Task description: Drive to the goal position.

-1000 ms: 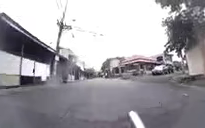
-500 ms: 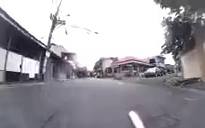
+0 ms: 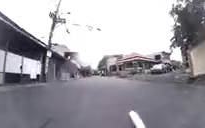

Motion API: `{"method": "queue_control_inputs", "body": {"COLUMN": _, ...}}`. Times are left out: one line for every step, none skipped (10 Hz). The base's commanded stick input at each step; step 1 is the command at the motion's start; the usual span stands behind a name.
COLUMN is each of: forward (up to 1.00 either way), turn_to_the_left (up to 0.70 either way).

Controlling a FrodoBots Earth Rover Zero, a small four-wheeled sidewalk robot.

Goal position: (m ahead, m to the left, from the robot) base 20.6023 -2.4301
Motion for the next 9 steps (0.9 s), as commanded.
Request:
{"method": "queue_control_inputs", "body": {"forward": 0.85, "turn_to_the_left": 0.00}}
{"method": "queue_control_inputs", "body": {"forward": 0.85, "turn_to_the_left": 0.00}}
{"method": "queue_control_inputs", "body": {"forward": 0.85, "turn_to_the_left": 0.00}}
{"method": "queue_control_inputs", "body": {"forward": 0.85, "turn_to_the_left": -0.05}}
{"method": "queue_control_inputs", "body": {"forward": 0.85, "turn_to_the_left": -0.19}}
{"method": "queue_control_inputs", "body": {"forward": 0.85, "turn_to_the_left": -0.31}}
{"method": "queue_control_inputs", "body": {"forward": 0.85, "turn_to_the_left": -0.30}}
{"method": "queue_control_inputs", "body": {"forward": 0.85, "turn_to_the_left": -0.32}}
{"method": "queue_control_inputs", "body": {"forward": 0.85, "turn_to_the_left": -0.32}}
